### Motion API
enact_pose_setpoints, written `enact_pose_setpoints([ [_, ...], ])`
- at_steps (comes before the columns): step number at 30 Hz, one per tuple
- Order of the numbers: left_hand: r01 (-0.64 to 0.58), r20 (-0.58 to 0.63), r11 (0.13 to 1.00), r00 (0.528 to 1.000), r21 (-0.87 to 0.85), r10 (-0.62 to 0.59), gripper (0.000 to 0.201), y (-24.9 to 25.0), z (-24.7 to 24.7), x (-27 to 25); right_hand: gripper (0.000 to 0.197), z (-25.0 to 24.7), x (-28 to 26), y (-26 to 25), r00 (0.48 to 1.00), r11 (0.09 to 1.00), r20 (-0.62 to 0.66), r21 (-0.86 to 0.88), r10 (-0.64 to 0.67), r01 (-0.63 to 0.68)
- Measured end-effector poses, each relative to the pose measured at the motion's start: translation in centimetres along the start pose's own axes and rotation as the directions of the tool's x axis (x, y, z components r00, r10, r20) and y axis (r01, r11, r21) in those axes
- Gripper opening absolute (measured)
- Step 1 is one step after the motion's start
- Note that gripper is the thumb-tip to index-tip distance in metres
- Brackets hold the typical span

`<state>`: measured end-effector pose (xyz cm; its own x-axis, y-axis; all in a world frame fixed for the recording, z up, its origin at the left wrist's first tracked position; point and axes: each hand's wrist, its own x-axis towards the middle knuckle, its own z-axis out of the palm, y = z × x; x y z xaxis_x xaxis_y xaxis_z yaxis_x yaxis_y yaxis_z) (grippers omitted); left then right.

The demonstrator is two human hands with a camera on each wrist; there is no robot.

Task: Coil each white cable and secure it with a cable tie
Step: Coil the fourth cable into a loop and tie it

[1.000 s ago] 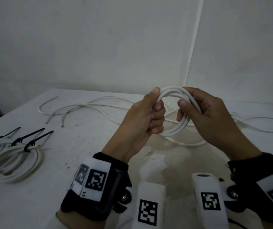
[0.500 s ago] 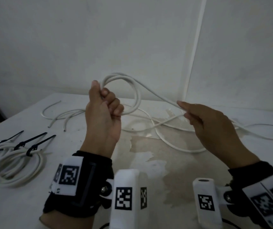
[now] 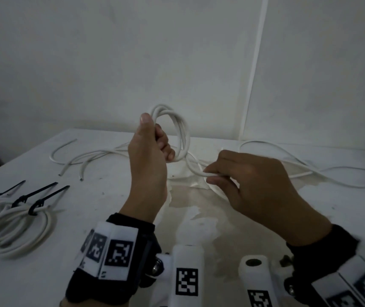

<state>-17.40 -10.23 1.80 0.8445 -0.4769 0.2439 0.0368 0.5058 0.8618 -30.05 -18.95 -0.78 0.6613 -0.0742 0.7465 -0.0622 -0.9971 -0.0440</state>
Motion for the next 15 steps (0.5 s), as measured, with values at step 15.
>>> enact_pose_setpoints([
  [15,-0.100,0.462,0.890,0.877,0.444,-0.133,0.042,-2.1,1.4,-3.1,0.021,-1.2,0.5,0.1,0.989,0.996,-0.143,0.088,0.042,-0.030],
])
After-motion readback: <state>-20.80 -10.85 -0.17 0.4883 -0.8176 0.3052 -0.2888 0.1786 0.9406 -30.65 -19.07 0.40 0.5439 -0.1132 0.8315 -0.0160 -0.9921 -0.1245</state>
